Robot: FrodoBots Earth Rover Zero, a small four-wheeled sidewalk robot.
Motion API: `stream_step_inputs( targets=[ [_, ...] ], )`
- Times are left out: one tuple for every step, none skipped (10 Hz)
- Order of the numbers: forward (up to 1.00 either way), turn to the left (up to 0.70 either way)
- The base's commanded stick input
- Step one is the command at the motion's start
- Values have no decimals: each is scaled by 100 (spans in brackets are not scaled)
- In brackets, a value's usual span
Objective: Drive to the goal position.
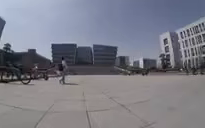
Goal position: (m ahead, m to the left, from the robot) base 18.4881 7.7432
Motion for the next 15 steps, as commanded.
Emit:
stream_step_inputs(
  targets=[
    [70,14],
    [70,14],
    [70,14],
    [70,0],
    [70,0],
    [70,0],
    [70,0],
    [70,0],
    [70,0],
    [70,0],
    [70,9],
    [70,14],
    [70,14],
    [70,0],
    [70,0]
  ],
)
